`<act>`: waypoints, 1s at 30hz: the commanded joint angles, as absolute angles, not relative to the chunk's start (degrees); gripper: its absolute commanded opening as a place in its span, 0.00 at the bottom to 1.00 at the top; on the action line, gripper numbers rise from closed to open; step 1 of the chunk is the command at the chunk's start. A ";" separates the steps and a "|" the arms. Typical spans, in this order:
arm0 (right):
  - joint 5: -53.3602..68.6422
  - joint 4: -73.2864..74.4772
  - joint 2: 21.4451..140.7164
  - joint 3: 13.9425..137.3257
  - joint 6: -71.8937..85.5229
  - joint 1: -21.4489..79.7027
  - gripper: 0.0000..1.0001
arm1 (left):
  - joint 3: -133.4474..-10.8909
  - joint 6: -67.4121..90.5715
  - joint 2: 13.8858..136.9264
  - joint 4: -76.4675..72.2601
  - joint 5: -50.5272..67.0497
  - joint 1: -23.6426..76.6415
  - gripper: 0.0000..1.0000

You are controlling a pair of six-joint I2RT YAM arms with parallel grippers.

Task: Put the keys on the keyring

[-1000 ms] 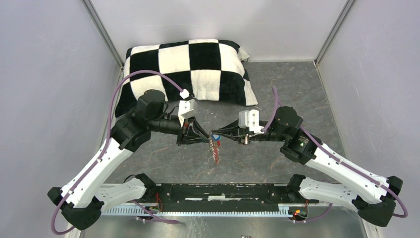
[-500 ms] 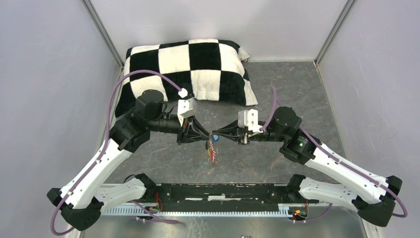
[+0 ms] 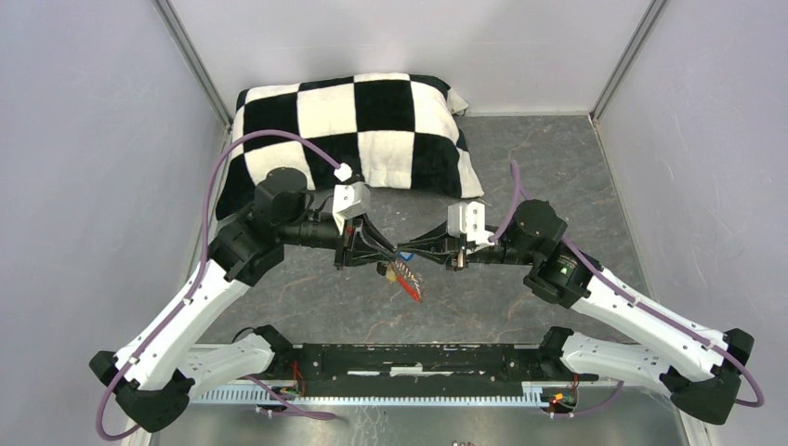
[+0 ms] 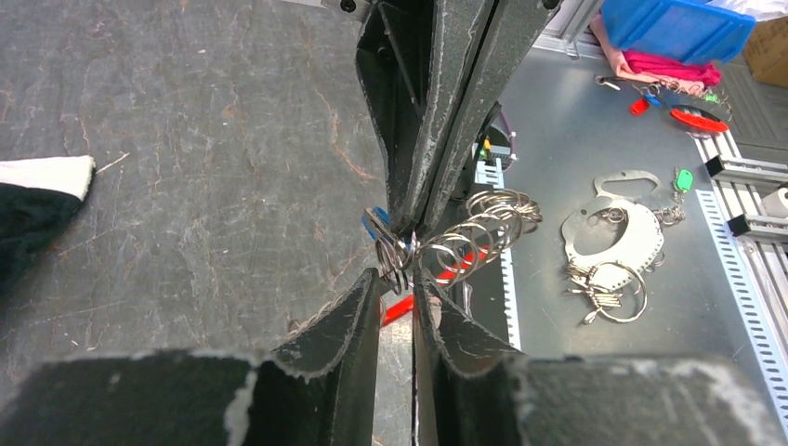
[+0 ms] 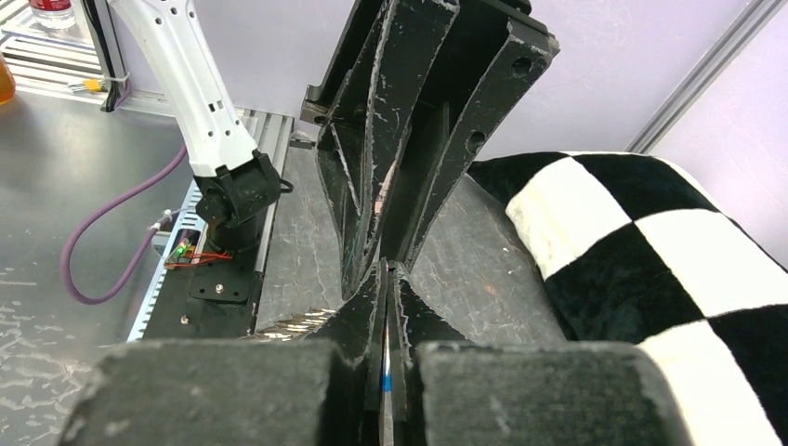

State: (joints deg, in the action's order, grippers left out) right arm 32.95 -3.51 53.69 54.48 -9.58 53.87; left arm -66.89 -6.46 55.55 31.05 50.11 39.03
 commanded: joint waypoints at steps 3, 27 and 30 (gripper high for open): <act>32.71 -7.73 53.69 54.40 -8.44 53.90 0.00 | -66.36 -3.24 55.21 27.56 47.73 39.20 0.23; 32.08 -6.78 53.87 55.37 -9.14 53.88 0.00 | -67.33 -6.41 52.77 32.80 37.66 39.11 0.27; 32.08 -6.68 53.90 55.43 -9.31 53.85 0.00 | -67.24 -5.41 52.75 32.19 37.67 39.11 0.30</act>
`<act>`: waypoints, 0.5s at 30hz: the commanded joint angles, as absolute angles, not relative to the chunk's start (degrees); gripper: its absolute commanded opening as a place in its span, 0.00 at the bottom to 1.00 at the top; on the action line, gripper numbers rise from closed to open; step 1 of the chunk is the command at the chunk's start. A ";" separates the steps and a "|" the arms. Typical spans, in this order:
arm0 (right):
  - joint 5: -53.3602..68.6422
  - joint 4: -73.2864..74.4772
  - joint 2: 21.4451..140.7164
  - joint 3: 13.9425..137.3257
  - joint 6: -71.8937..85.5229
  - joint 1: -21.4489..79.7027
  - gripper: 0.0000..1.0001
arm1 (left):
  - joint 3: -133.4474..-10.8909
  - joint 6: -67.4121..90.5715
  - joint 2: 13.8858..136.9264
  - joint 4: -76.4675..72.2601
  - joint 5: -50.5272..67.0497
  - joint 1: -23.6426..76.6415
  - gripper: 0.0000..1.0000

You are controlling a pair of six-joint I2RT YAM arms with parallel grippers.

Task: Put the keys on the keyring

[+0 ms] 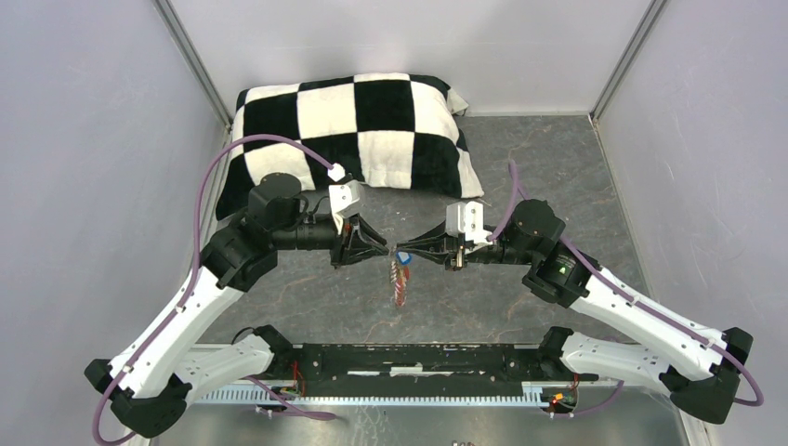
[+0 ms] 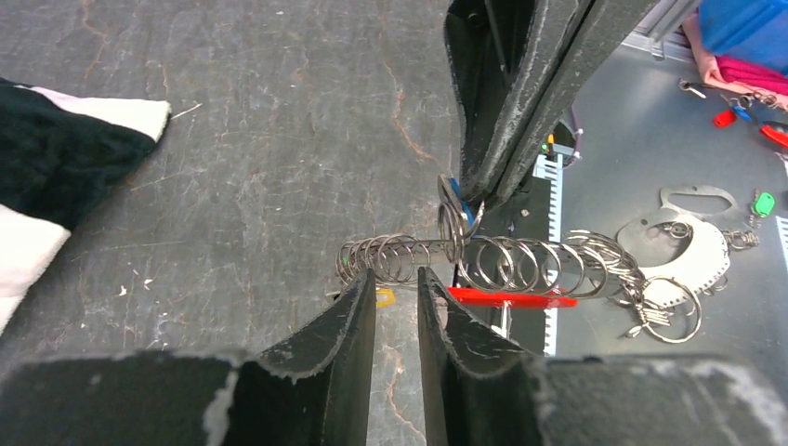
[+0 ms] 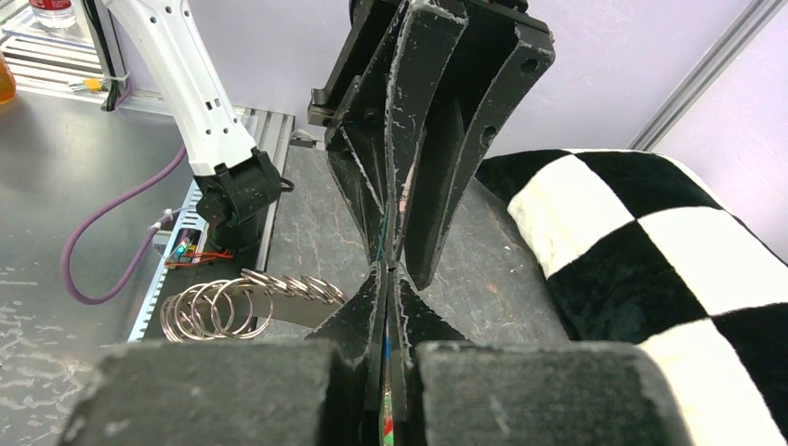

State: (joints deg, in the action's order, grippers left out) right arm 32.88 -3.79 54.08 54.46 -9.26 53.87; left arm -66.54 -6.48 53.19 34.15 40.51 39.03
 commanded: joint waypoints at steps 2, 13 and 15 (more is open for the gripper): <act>32.08 -6.58 54.01 55.52 -9.40 53.87 0.00 | -67.37 -4.50 52.84 31.77 38.78 39.12 0.32; 32.08 -6.43 54.18 55.97 -9.49 53.88 0.00 | -66.91 -11.37 51.79 37.27 51.44 39.05 0.46; 32.16 -6.42 54.22 56.07 -9.40 53.89 0.00 | -66.89 -11.06 51.81 36.81 49.99 39.02 0.46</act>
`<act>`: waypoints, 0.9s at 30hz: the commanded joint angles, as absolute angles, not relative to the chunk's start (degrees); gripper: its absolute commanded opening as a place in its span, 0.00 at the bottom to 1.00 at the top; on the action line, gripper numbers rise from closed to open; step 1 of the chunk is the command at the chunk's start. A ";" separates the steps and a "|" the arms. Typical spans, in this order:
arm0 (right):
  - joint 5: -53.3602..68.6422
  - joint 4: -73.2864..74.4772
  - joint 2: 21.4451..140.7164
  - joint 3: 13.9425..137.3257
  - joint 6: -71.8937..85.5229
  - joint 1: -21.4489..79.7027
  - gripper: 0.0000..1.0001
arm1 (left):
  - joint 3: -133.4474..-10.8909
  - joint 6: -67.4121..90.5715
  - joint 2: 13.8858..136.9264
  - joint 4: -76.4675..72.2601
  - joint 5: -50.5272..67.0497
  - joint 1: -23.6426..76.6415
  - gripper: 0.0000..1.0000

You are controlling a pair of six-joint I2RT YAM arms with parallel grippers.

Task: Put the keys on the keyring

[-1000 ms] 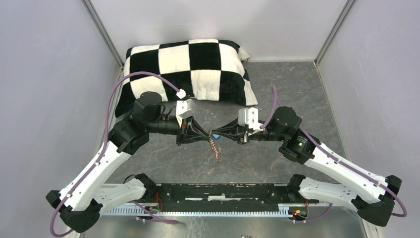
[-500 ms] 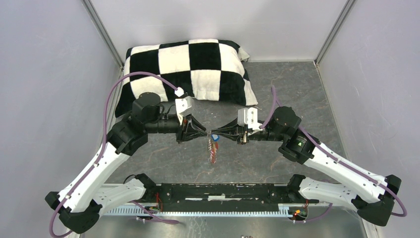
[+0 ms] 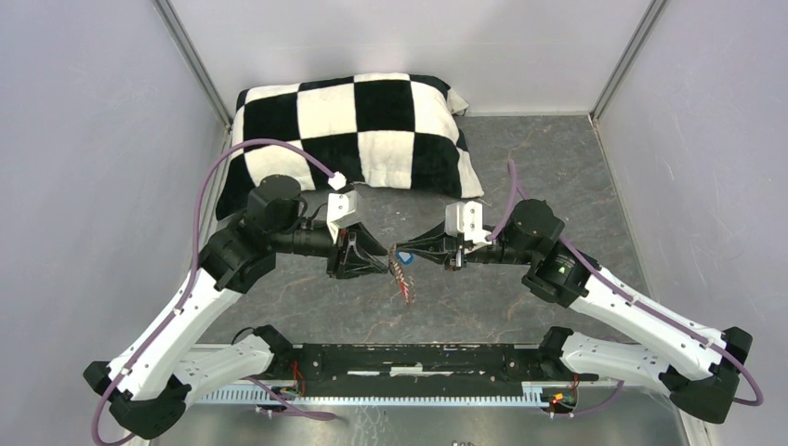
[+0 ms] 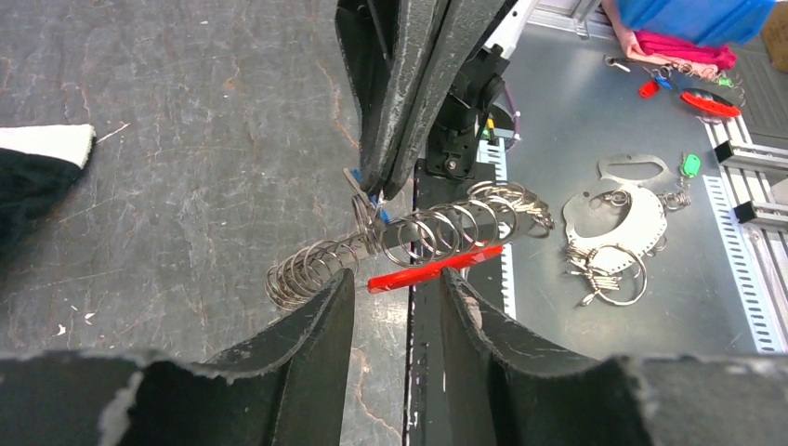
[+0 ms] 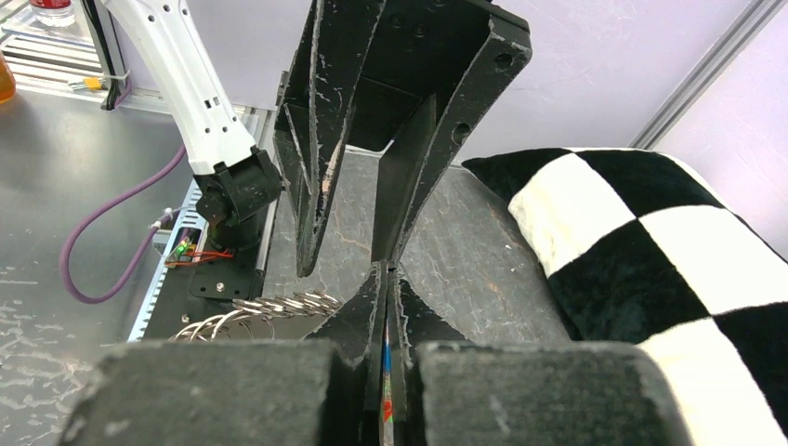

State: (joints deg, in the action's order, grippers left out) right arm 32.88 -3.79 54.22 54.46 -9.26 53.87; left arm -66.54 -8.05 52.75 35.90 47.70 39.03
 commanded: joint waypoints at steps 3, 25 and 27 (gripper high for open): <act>32.19 -6.59 54.27 55.94 -9.19 53.87 0.01 | -66.29 -8.34 51.61 33.66 45.52 39.02 0.46; 32.53 -7.73 54.52 55.37 -8.66 53.87 0.00 | -64.59 -2.20 52.77 27.96 47.27 39.02 0.43; 32.61 -7.92 54.54 55.17 -8.53 53.83 0.00 | -64.56 -1.58 52.79 27.21 47.65 39.02 0.43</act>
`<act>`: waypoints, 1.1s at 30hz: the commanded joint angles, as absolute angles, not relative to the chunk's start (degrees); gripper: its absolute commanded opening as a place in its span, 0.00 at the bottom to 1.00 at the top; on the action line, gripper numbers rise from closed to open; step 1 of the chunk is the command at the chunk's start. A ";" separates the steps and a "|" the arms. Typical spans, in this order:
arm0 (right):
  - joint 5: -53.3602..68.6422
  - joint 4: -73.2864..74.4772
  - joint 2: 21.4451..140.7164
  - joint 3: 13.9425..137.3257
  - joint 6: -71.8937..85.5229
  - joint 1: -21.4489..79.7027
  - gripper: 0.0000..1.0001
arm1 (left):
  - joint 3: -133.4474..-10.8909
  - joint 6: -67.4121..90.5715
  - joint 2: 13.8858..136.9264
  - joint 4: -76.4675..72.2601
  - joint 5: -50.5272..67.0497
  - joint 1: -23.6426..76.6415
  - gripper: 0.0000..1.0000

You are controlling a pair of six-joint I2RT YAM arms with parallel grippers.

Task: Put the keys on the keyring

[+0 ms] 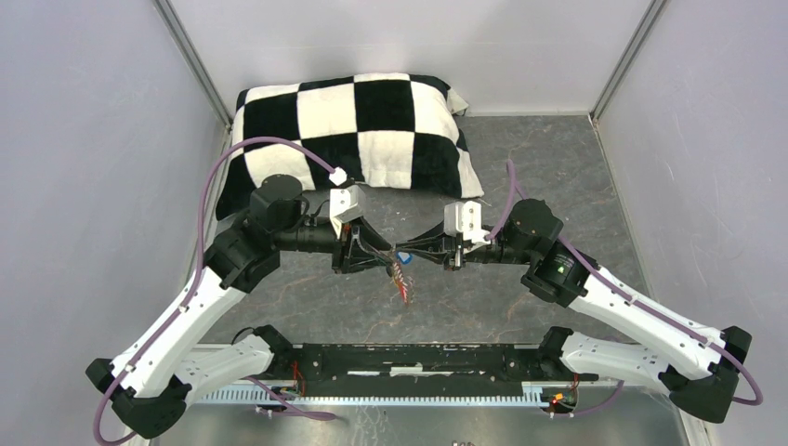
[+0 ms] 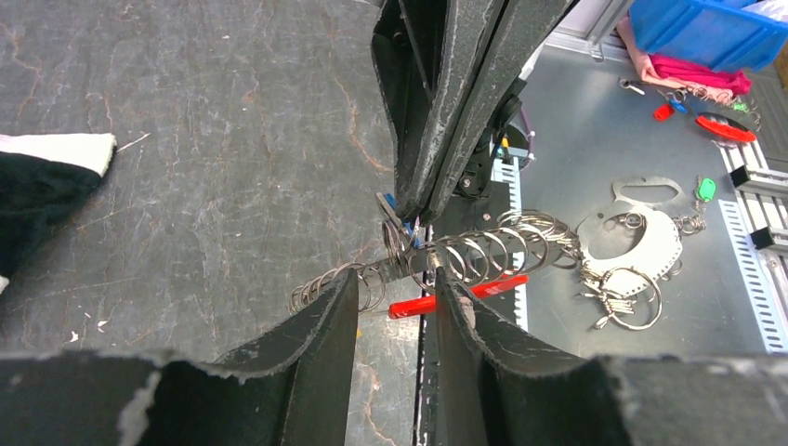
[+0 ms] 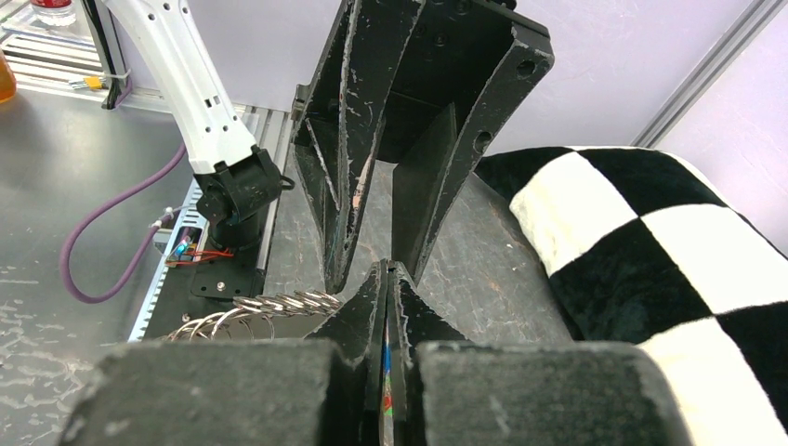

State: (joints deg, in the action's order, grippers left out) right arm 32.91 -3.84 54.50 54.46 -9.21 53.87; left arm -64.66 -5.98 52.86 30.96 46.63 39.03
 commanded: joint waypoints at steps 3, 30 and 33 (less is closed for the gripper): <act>32.61 -8.21 54.63 55.10 -8.35 53.83 0.00 | -64.13 -0.62 52.91 26.27 47.91 38.98 0.41; 30.62 -8.00 54.30 54.31 -7.32 53.91 0.00 | -63.28 -1.88 51.37 26.05 48.96 38.24 0.02; 27.09 -6.18 53.90 54.09 -7.15 53.88 0.00 | -63.28 -3.64 51.04 26.98 49.17 38.24 0.02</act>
